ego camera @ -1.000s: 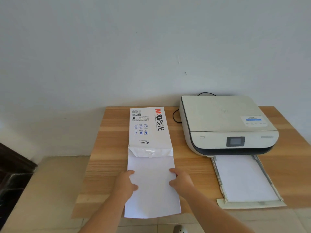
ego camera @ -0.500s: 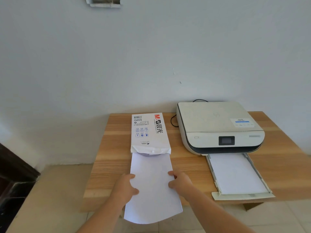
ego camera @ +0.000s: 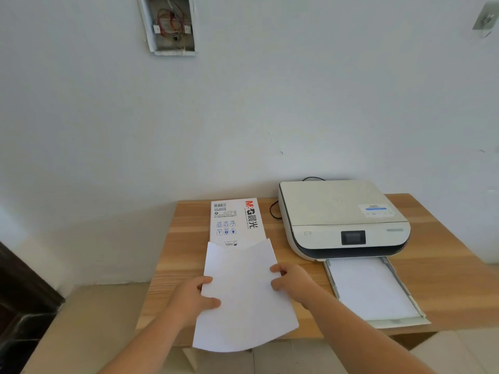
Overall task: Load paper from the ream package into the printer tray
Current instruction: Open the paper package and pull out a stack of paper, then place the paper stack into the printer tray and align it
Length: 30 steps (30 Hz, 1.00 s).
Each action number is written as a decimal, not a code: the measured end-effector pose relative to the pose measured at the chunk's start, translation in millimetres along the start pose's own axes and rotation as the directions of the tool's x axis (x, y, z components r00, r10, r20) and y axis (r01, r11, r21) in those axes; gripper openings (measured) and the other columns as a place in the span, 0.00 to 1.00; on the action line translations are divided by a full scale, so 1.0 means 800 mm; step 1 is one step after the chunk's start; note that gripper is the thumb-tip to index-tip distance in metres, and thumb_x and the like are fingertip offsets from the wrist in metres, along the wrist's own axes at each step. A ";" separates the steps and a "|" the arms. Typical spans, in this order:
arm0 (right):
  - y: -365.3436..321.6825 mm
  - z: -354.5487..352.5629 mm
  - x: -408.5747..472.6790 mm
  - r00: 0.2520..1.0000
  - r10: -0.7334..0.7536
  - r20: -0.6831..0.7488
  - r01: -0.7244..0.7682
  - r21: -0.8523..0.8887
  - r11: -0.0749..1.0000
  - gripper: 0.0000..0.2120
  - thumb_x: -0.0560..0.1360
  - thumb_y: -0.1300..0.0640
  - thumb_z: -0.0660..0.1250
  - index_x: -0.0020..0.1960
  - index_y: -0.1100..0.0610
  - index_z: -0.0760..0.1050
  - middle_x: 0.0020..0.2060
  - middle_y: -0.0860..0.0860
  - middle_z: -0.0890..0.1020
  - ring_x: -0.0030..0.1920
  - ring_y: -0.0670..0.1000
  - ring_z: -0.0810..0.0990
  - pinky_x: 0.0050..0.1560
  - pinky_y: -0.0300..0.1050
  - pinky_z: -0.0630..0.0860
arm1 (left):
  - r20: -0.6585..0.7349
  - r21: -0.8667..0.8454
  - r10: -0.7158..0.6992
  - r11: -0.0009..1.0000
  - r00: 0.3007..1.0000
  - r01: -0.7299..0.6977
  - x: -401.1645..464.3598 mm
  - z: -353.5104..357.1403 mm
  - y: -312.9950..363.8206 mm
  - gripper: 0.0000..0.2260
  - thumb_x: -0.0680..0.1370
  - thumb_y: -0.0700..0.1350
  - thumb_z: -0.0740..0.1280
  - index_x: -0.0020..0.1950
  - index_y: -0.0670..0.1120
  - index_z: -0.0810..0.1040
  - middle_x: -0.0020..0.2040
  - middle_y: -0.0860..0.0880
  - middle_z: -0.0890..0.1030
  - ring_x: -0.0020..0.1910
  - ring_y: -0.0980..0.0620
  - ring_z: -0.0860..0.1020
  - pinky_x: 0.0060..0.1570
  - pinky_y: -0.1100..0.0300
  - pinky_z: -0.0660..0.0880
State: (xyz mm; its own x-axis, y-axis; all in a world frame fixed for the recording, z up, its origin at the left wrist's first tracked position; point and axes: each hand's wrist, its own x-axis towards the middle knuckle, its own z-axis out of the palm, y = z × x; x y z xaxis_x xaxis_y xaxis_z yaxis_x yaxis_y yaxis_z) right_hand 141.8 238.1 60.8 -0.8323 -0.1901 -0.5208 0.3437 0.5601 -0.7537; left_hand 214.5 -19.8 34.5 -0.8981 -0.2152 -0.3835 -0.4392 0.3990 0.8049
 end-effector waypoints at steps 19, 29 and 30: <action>-0.024 -0.086 -0.058 0.881 -0.304 -0.364 0.305 -0.055 0.951 0.28 0.72 0.61 0.66 0.71 0.51 0.68 0.55 0.49 0.74 0.52 0.49 0.75 0.50 0.38 0.71 | -0.150 0.069 0.264 0.964 0.953 -0.256 -0.013 0.041 0.146 0.27 0.67 0.38 0.75 0.65 0.47 0.74 0.56 0.48 0.75 0.53 0.48 0.75 0.52 0.55 0.74; 0.039 -0.199 -0.077 0.871 -0.320 -0.372 0.313 -0.080 0.946 0.29 0.72 0.62 0.67 0.71 0.51 0.68 0.59 0.49 0.74 0.55 0.48 0.74 0.55 0.39 0.70 | -0.183 0.075 0.285 0.958 0.941 -0.275 -0.037 0.156 0.205 0.27 0.68 0.38 0.75 0.66 0.47 0.73 0.56 0.48 0.75 0.53 0.48 0.74 0.54 0.55 0.73; 0.047 -0.213 -0.078 0.872 -0.320 -0.370 0.311 -0.086 0.947 0.29 0.72 0.62 0.68 0.71 0.51 0.68 0.59 0.49 0.74 0.55 0.48 0.73 0.56 0.39 0.70 | -0.180 0.080 0.287 0.958 0.941 -0.277 -0.039 0.170 0.211 0.27 0.68 0.39 0.75 0.66 0.47 0.73 0.58 0.47 0.75 0.53 0.47 0.74 0.56 0.54 0.74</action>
State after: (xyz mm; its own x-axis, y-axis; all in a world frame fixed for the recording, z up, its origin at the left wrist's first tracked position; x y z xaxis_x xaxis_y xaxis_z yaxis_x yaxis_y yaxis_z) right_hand 132.5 408.7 133.1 -0.9968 -0.0464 -0.0649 0.0296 0.5403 -0.8409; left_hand 166.1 175.5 120.6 -0.9675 -0.2480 -0.0487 -0.1739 0.5133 0.8404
